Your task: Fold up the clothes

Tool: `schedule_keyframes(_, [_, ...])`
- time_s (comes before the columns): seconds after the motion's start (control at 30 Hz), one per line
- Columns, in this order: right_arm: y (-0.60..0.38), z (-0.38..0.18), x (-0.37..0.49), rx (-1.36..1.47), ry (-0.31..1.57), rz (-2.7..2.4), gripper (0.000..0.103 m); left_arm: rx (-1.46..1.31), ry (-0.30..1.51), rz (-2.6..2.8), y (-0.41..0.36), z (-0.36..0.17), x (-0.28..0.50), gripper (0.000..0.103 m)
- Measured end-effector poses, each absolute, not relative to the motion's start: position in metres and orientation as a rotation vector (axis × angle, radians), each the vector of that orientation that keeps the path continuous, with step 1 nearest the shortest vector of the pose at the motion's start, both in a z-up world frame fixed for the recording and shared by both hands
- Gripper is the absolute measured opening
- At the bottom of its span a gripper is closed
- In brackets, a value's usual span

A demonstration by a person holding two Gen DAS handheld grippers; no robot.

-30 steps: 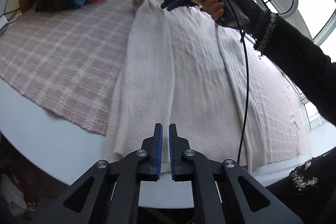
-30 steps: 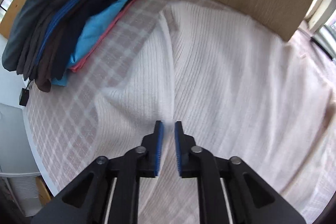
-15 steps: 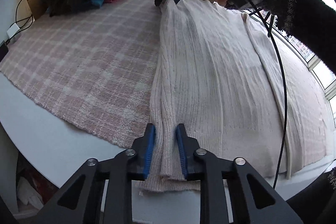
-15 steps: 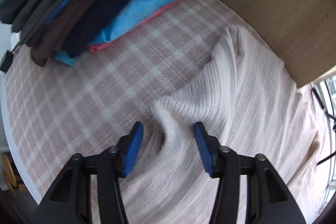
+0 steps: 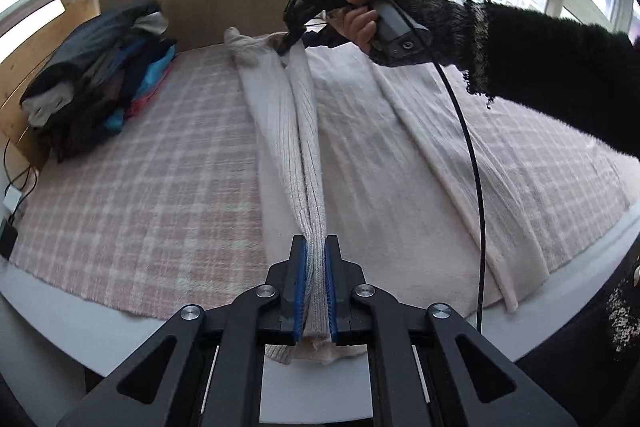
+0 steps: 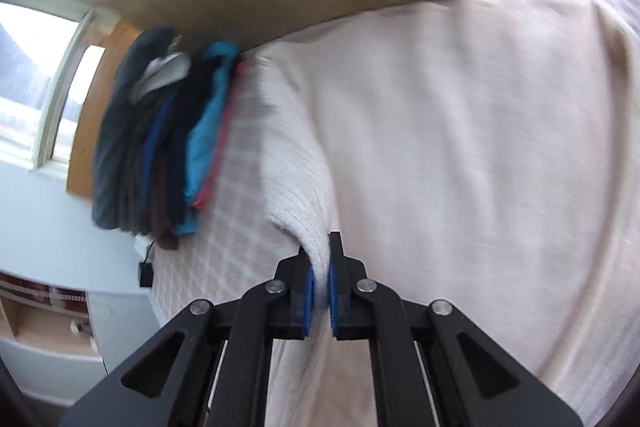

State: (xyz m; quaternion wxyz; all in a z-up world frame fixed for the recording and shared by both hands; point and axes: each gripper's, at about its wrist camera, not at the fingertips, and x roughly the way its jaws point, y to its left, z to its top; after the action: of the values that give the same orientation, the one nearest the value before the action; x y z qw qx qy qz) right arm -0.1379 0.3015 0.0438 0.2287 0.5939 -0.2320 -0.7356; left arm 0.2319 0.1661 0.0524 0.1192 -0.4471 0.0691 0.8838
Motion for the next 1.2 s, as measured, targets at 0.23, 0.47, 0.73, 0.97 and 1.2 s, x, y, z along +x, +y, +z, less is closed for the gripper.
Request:
schedule_keyframes(0.23, [0.314, 0.009, -0.127, 1.656, -0.673, -2.046, 0.005, -1.362, 0.336, 2.473, 0.190, 0.031, 0.232, 0.008])
schedule_keyframes(0.47, [0.305, 0.009, -0.132, 1.696, -0.528, -2.081, 0.008, -1.409, 0.328, 2.415, 0.194, 0.024, 0.236, 0.010])
schedule_keyframes(0.73, [0.298, 0.055, -0.135, 1.555, -0.311, -2.203, 0.044, -1.462, -0.075, 2.547, 0.127, 0.038, 0.244, 0.018])
schedule_keyframes(0.97, [0.254, 0.028, -0.157, 1.682, -0.138, -2.147, 0.044, -1.543, -0.182, 2.541, 0.115, 0.008, 0.222, 0.017])
schedule_keyframes(1.2, [0.270, 0.036, -0.151, 1.626, 0.010, -2.245, 0.014, -1.544, -0.075, 2.531, 0.137, -0.003, 0.220, 0.018])
